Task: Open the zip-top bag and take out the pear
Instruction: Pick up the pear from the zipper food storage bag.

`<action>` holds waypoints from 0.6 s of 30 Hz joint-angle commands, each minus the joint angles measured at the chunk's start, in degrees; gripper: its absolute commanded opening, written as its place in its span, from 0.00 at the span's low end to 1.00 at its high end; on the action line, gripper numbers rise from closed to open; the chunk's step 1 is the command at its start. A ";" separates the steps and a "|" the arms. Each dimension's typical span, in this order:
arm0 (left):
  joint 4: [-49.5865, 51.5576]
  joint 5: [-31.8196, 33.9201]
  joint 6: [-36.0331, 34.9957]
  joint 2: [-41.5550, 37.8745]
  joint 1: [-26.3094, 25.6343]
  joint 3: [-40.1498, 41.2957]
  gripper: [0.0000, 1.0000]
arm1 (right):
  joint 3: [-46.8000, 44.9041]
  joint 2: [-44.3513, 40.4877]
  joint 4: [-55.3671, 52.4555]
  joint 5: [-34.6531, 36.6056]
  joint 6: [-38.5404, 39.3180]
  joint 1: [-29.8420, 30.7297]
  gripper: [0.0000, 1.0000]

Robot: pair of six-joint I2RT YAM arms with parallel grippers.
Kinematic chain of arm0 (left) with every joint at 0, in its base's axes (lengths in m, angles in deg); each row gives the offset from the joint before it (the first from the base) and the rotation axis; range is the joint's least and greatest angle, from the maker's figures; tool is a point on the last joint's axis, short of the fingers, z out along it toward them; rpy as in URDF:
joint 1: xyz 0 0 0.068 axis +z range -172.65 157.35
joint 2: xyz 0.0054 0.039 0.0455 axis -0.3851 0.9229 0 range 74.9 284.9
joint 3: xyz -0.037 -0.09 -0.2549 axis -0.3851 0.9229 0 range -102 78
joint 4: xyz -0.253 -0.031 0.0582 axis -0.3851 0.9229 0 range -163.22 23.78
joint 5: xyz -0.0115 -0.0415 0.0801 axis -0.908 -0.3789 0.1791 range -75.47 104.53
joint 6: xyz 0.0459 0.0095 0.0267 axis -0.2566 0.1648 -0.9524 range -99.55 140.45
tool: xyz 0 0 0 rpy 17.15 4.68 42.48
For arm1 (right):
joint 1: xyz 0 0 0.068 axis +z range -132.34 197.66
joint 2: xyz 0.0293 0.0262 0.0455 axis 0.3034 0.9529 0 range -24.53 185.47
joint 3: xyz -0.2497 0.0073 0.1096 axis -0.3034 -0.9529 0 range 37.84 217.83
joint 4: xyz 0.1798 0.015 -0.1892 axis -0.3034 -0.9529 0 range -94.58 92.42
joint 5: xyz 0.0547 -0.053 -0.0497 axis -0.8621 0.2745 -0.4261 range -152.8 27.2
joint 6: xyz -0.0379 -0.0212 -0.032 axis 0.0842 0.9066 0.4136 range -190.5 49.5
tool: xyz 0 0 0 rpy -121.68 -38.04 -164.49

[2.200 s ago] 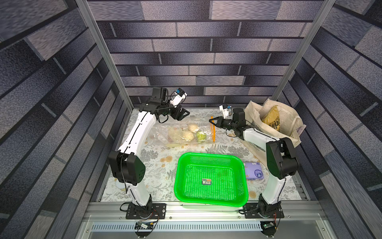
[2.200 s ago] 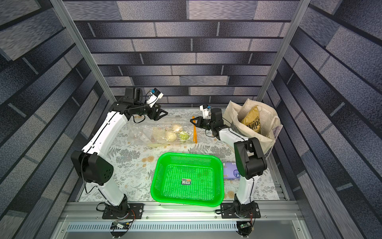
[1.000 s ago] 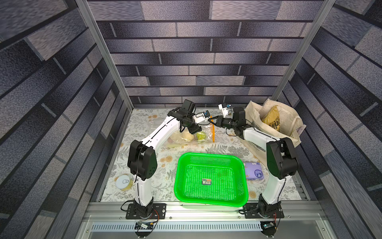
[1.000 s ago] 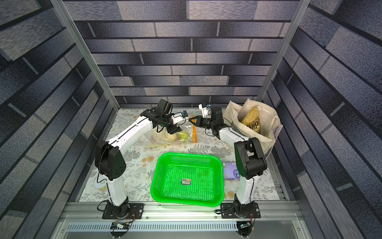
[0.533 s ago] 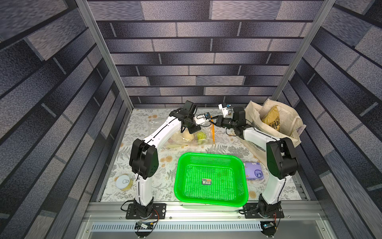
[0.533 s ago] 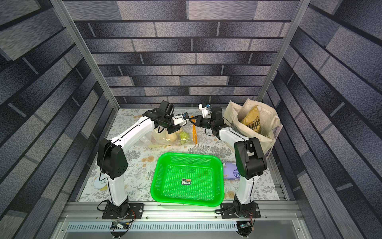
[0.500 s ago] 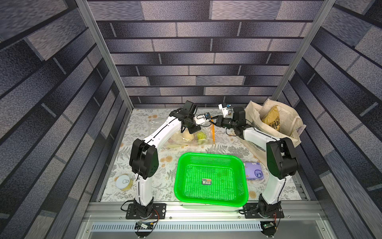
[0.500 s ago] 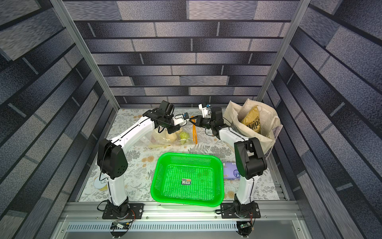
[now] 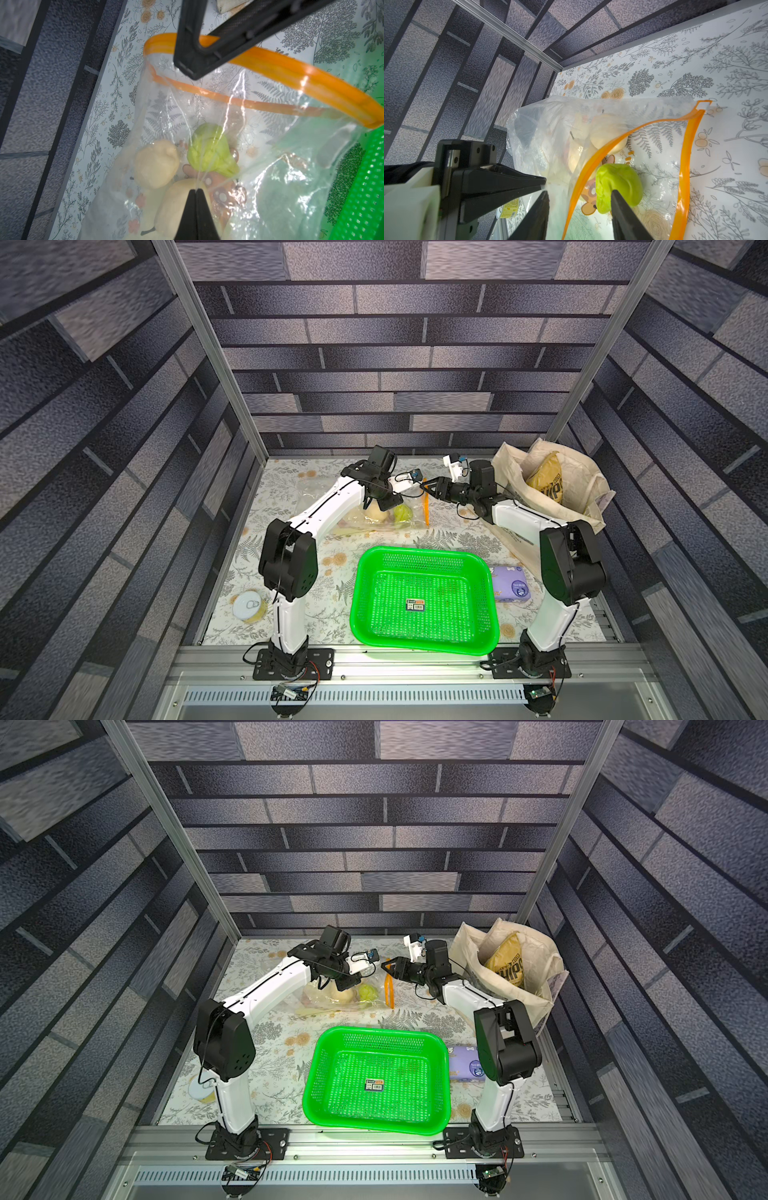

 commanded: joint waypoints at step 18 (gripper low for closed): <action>-2.56 2.09 2.13 -4.53 0.39 1.17 0.00 | 0.46 -2.85 -21.58 3.83 4.42 -1.24 0.60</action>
